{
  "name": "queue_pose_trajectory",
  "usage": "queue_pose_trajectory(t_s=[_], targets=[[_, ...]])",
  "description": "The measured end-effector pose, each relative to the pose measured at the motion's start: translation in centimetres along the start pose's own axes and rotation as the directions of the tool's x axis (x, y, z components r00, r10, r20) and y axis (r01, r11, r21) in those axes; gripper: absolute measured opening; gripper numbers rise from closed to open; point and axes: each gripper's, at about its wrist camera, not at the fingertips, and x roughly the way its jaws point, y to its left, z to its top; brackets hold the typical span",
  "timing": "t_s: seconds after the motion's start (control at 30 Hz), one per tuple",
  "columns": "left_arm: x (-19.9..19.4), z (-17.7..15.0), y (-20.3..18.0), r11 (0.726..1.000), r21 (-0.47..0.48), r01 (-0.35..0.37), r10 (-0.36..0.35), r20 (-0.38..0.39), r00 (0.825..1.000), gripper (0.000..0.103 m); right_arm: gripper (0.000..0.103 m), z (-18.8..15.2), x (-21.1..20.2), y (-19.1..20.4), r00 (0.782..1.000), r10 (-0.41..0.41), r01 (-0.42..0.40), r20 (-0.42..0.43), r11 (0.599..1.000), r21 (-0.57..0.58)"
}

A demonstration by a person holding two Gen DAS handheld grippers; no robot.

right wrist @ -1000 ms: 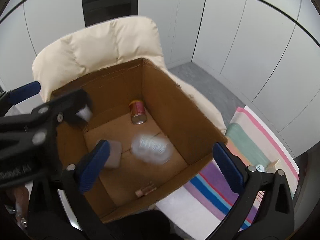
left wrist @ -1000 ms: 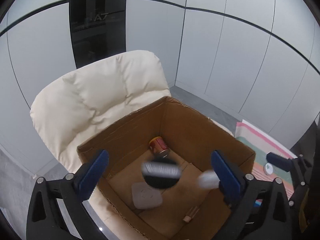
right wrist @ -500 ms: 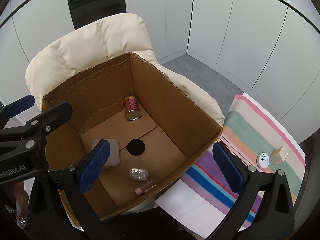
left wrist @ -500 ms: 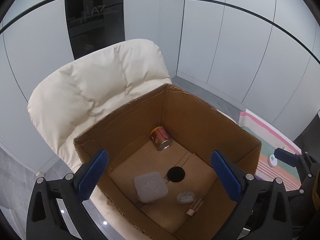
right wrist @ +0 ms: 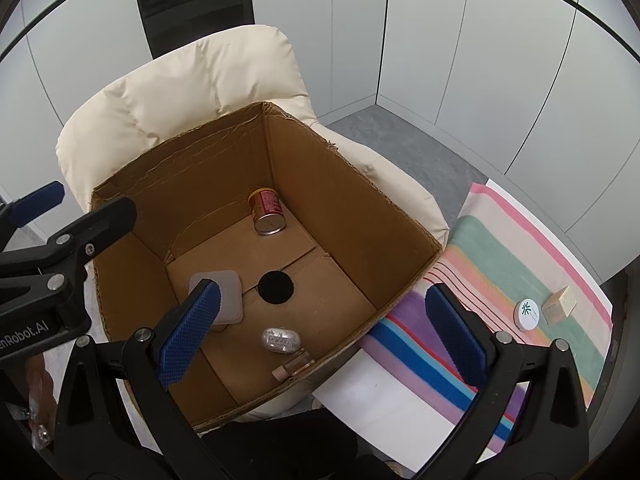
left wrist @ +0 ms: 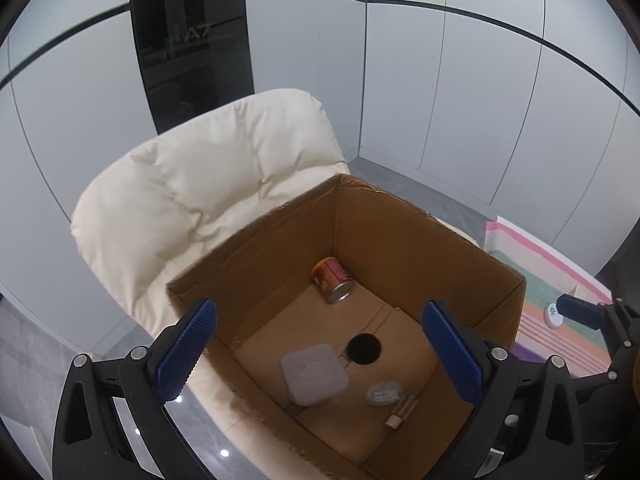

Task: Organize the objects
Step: 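Withdraw both open tools from the box back toward the table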

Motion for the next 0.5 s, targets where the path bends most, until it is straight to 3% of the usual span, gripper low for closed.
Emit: queue_pose_trajectory(t_s=[0.5], targets=[[-4.9, -4.0, 0.9, 0.998, 0.032, -0.049, 0.049, -0.014, 0.999, 0.103, 0.103, -3.3, -3.7, -0.1, 0.999, -0.036, 0.037, -0.015, 0.999, 0.032]])
